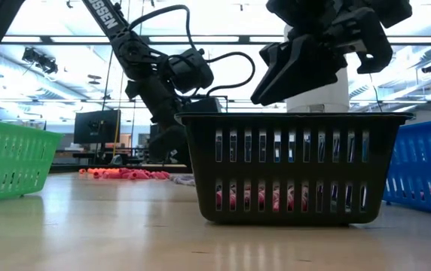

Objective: Sort crayons
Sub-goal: Put the black crayon into the right blue bin

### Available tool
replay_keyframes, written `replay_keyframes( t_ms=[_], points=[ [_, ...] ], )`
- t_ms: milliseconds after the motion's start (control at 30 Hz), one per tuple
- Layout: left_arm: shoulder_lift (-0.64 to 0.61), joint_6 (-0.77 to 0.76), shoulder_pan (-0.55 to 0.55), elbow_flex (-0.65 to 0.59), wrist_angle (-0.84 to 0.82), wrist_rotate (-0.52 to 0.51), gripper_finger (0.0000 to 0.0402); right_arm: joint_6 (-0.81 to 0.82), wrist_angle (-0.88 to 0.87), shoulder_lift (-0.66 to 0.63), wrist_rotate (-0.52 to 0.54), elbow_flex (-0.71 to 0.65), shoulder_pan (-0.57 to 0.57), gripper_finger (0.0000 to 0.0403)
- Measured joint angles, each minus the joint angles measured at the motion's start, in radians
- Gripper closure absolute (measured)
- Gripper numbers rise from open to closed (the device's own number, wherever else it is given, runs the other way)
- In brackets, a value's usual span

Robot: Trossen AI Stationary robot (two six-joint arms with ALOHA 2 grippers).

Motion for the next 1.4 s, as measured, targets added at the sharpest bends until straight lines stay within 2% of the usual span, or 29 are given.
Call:
replay_keyframes(
  t_ms=[100,167,367,567,767,1000,1133,1267,1400],
  points=[
    [0.0,-0.004,-0.005,0.0,-0.001,-0.009,0.0387,0.014,-0.021,0.0,0.012,0.0,0.0,0.0294],
    [-0.009,-0.012,-0.011,0.0,-0.001,-0.024,0.0384,0.032,-0.065,-0.004,0.06,0.0,0.003,0.0294],
    [-0.058,-0.015,-0.041,-0.01,-0.015,-0.103,0.0383,0.109,-0.161,-0.057,0.308,0.0,0.023,0.0294],
    [-0.115,-0.045,-0.06,-0.007,0.067,-0.129,0.0383,0.132,-0.161,-0.138,0.468,0.0,0.047,0.0294],
    [-0.144,-0.097,-0.067,-0.005,0.21,-0.124,0.0383,0.168,-0.171,-0.231,0.556,0.0,0.05,0.0293],
    [-0.155,-0.172,-0.079,-0.004,0.509,-0.045,0.0383,0.172,-0.159,-0.363,0.577,0.0,0.052,0.0277],
    [-0.163,-0.187,-0.079,-0.004,0.668,-0.043,0.0383,0.262,-0.174,-0.439,0.511,0.0,0.064,0.0261],
    [-0.17,-0.192,-0.09,-0.003,0.821,-0.03,0.0383,0.352,-0.246,-0.468,0.47,0.0,0.064,0.0255],
    [-0.17,-0.194,-0.117,-0.003,0.957,-0.012,0.0383,0.381,-0.285,-0.459,0.474,0.0,0.064,0.0256]
  ],
)
